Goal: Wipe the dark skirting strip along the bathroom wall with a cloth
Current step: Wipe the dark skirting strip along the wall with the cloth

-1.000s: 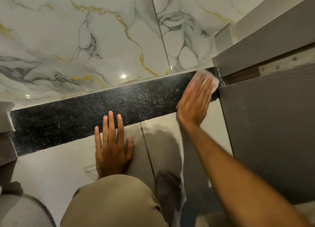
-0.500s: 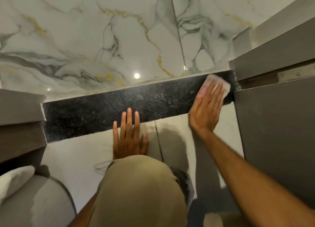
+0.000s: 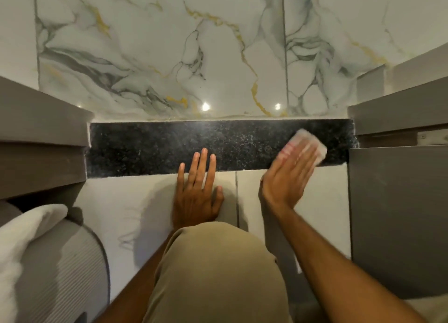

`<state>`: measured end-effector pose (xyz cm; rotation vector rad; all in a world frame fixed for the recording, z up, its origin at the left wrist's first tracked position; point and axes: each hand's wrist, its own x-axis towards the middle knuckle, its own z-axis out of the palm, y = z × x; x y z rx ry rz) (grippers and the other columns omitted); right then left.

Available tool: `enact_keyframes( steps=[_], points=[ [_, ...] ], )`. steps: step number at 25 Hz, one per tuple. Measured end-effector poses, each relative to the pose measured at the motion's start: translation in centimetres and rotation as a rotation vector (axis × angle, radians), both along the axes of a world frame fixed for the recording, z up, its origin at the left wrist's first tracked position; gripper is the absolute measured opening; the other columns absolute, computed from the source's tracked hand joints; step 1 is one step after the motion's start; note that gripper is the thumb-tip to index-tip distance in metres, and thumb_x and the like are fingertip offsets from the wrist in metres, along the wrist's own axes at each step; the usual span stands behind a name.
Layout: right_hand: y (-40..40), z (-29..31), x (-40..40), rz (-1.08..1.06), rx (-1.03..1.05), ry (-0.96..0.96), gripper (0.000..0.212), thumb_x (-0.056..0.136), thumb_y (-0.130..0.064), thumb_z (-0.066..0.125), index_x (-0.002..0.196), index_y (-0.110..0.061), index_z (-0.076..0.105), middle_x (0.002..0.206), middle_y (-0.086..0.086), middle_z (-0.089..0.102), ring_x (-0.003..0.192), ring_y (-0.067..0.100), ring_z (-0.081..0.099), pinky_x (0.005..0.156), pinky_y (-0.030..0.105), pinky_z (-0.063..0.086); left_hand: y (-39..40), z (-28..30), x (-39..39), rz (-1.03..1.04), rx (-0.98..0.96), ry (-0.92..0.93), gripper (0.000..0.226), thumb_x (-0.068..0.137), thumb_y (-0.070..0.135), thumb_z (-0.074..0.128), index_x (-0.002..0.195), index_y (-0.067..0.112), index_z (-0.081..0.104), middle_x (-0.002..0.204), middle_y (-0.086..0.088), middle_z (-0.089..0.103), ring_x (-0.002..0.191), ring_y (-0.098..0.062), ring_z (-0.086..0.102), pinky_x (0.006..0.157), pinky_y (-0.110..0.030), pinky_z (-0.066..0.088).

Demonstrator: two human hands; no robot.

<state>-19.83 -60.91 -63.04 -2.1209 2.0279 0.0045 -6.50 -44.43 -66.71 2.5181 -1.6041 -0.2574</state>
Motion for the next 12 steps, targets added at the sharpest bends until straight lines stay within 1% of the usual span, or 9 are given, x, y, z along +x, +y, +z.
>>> enact_keyframes(
  steps=[1, 2, 4, 5, 6, 8, 9, 11, 12],
  points=[
    [-1.3, -0.2, 2.2, 0.049, -0.013, -0.005, 0.071, 0.117, -0.038, 0.025, 0.177, -0.001, 0.012, 0.185, 0.025, 0.011, 0.173, 0.043, 0.012, 0.14, 0.06, 0.024, 0.0, -0.2, 0.0, -0.002, -0.004, 0.002, 0.074, 0.11, 0.048, 0.029, 0.175, 0.016, 0.014, 0.183, -0.014, 0.015, 0.171, -0.03, 0.012, 0.139, -0.053, -0.003],
    [-1.3, -0.6, 3.8, 0.155, -0.031, 0.003, 0.071, 0.118, -0.037, 0.025, 0.177, -0.002, 0.008, 0.186, 0.024, 0.007, 0.174, 0.042, 0.009, 0.142, 0.058, 0.022, 0.0, -0.3, 0.0, 0.003, -0.008, 0.009, 0.074, 0.11, 0.048, 0.031, 0.175, 0.015, 0.015, 0.183, -0.014, 0.017, 0.17, -0.03, 0.014, 0.139, -0.055, 0.001],
    [1.9, -1.3, 3.9, 0.44, -0.038, -0.017, 0.07, 0.118, -0.032, 0.026, 0.178, -0.006, 0.0, 0.187, 0.019, -0.002, 0.176, 0.037, 0.002, 0.143, 0.055, 0.019, -0.1, 0.3, -0.1, 0.029, 0.002, 0.0, 0.075, 0.108, 0.047, 0.039, 0.173, 0.014, 0.022, 0.181, -0.015, 0.023, 0.169, -0.031, 0.022, 0.137, -0.061, 0.014],
    [4.4, -1.0, 2.5, 0.502, -0.004, -0.011, 0.071, 0.118, -0.033, 0.027, 0.178, -0.009, -0.003, 0.188, 0.015, -0.006, 0.176, 0.034, 0.0, 0.143, 0.055, 0.02, -0.2, 0.7, -0.1, 0.035, 0.013, -0.012, 0.077, 0.105, 0.047, 0.045, 0.172, 0.013, 0.027, 0.18, -0.015, 0.027, 0.167, -0.031, 0.026, 0.135, -0.063, 0.02],
    [6.9, -0.2, 0.5, 0.494, 0.044, 0.008, 0.073, 0.117, -0.036, 0.026, 0.178, -0.012, -0.006, 0.188, 0.012, -0.008, 0.176, 0.032, 0.0, 0.142, 0.056, 0.023, -0.1, 1.2, 0.0, 0.028, 0.022, -0.024, 0.078, 0.103, 0.046, 0.052, 0.171, 0.012, 0.031, 0.178, -0.015, 0.03, 0.165, -0.032, 0.03, 0.132, -0.064, 0.024],
    [9.2, 0.6, -2.7, 0.371, 0.064, 0.075, 0.077, 0.116, -0.044, 0.023, 0.178, -0.012, -0.009, 0.188, 0.012, -0.009, 0.176, 0.033, 0.001, 0.14, 0.058, 0.028, 0.5, 1.7, 0.4, 0.019, 0.04, -0.04, 0.079, 0.101, 0.046, 0.059, 0.169, 0.012, 0.034, 0.177, -0.016, 0.031, 0.164, -0.033, 0.032, 0.129, -0.066, 0.03],
    [8.9, 0.5, -2.5, 0.288, 0.049, 0.081, 0.077, 0.116, -0.043, 0.024, 0.178, -0.011, -0.008, 0.188, 0.016, -0.005, 0.176, 0.036, 0.004, 0.14, 0.058, 0.027, 1.1, 1.8, 0.7, 0.037, 0.051, -0.049, 0.078, 0.103, 0.046, 0.055, 0.17, 0.012, 0.033, 0.178, -0.017, 0.03, 0.164, -0.034, 0.031, 0.129, -0.067, 0.031],
    [6.1, 0.1, 2.0, 0.124, 0.011, 0.003, 0.077, 0.118, -0.035, 0.034, 0.177, -0.005, -0.006, 0.185, 0.026, 0.004, 0.173, 0.045, 0.011, 0.14, 0.06, 0.025, 3.2, 1.5, 1.3, 0.133, 0.058, -0.054, 0.074, 0.107, 0.046, 0.04, 0.171, 0.012, 0.029, 0.179, -0.018, 0.026, 0.166, -0.036, 0.027, 0.131, -0.068, 0.029],
    [4.9, -0.1, 5.3, 0.157, -0.029, 0.009, 0.078, 0.118, -0.031, 0.037, 0.176, -0.003, -0.006, 0.184, 0.029, 0.006, 0.172, 0.047, 0.013, 0.141, 0.06, 0.022, 4.7, 1.2, 1.7, 0.204, 0.056, -0.043, 0.073, 0.108, 0.046, 0.035, 0.172, 0.013, 0.025, 0.18, -0.019, 0.024, 0.167, -0.036, 0.025, 0.133, -0.067, 0.025]
  ],
)
